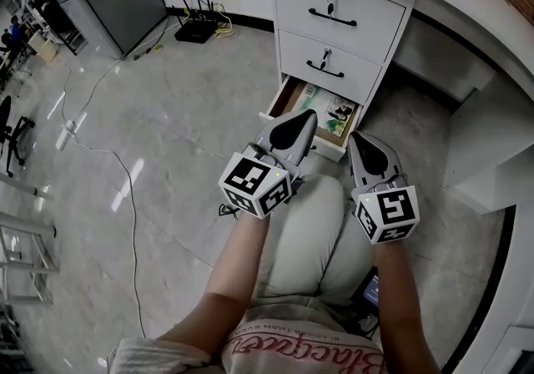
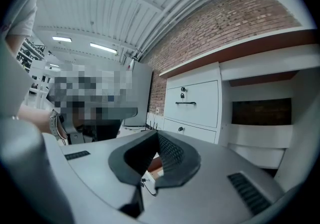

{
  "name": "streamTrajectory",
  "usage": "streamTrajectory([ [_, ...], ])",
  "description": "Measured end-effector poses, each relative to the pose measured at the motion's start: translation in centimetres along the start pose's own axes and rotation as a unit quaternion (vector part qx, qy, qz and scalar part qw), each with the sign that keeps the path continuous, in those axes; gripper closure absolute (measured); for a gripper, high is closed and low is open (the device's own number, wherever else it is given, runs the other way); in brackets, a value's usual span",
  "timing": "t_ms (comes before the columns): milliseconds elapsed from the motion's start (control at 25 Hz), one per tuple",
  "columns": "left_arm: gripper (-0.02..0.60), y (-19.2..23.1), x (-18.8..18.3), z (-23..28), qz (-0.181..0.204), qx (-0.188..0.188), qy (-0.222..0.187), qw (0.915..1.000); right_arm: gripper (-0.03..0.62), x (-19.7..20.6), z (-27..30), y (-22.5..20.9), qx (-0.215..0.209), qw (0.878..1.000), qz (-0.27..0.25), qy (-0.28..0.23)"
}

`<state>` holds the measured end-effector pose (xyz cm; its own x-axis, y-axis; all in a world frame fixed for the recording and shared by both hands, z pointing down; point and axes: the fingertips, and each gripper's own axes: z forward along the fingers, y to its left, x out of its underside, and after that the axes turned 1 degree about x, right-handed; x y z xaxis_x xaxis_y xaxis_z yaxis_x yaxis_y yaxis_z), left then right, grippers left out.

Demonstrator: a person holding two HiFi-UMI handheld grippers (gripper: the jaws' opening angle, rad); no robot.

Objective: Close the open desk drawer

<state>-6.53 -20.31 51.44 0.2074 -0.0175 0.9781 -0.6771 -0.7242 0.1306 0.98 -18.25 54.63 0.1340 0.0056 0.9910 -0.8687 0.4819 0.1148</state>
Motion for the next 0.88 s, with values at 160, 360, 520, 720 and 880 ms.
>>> streamTrajectory([
  [160,0.576,0.2,1.2,0.2,0.024,-0.009,0.015,0.9996,0.583,0.4,-0.2,0.1,-0.001,1.0,0.001,0.004],
  [360,0.575,1.6,4.0,0.0,0.017,-0.011,0.039,0.999,0.583,1.5,0.1,0.2,-0.009,1.0,0.01,0.011],
  [520,0.54,3.3,7.3,-0.5,-0.002,-0.025,0.071,0.9972,0.583,2.9,1.1,0.0,-0.015,1.0,0.0,0.025],
  [720,0.49,4.8,11.4,-1.7,-0.068,-0.039,0.103,0.9916,0.583,4.5,1.9,0.7,-0.037,0.998,-0.017,0.037],
  [880,0.441,7.1,13.2,-2.8,-0.106,-0.072,0.106,0.9862,0.583,6.1,2.4,1.2,-0.054,0.997,-0.027,0.045],
])
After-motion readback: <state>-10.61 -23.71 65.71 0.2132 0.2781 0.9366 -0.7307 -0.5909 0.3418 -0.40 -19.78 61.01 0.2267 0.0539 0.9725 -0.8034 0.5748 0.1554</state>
